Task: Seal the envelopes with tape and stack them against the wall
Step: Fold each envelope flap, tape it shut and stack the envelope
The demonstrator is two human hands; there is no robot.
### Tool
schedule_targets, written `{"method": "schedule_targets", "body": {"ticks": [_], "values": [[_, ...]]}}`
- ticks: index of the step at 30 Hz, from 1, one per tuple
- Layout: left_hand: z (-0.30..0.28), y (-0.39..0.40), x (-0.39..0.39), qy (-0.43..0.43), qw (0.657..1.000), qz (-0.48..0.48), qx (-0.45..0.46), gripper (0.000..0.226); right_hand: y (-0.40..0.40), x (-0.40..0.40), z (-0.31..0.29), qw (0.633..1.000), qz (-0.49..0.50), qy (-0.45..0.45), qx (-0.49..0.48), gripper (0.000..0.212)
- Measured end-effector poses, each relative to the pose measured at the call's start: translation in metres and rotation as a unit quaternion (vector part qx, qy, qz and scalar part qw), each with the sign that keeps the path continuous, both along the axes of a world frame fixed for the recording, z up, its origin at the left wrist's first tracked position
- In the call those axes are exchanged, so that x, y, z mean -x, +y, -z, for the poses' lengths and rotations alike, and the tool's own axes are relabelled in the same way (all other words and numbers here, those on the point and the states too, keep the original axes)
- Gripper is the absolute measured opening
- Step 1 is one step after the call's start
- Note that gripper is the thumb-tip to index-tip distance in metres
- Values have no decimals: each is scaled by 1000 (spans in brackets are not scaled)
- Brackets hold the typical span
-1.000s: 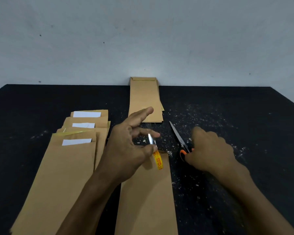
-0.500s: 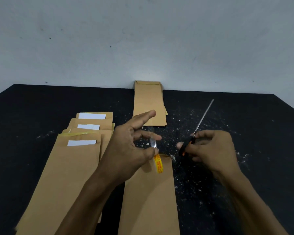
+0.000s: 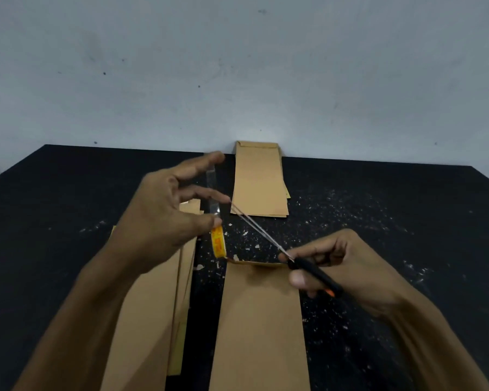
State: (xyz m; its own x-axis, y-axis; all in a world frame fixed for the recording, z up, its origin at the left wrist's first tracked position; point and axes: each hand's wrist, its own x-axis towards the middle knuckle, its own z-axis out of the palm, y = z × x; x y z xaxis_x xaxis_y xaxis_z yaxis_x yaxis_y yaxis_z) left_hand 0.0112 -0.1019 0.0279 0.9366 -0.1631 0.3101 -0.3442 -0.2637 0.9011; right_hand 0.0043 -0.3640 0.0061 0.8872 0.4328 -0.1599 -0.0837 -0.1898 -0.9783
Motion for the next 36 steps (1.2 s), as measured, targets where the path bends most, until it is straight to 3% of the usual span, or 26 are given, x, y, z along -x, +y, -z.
{"method": "schedule_targets", "body": {"ticks": [8, 16, 21, 25, 28, 31, 36], "values": [[-11, 12, 3, 94, 981, 133, -102, 81, -1, -3, 1, 993, -99, 1, 65, 33], [-6, 9, 3, 115, 971, 165, -127, 82, -1, -3, 4, 992, -106, 13, 63, 32], [-3, 9, 5, 103, 979, 155, -87, 83, -6, -1, 4, 994, -79, 11, 77, 33], [-3, 8, 3, 59, 992, 106, -17, 86, -11, -1, -1, 986, 13, -1, 165, 41], [-2, 4, 3, 30, 995, 90, 8, 88, -10, -5, 0, 966, 129, -16, 225, 42], [2, -4, 4, 27, 995, 89, 31, 87, -6, -16, 10, 921, 246, -35, 300, 33], [9, -16, 5, 30, 994, 96, 43, 86, 7, -26, 22, 827, 262, -119, 483, 35]]}}
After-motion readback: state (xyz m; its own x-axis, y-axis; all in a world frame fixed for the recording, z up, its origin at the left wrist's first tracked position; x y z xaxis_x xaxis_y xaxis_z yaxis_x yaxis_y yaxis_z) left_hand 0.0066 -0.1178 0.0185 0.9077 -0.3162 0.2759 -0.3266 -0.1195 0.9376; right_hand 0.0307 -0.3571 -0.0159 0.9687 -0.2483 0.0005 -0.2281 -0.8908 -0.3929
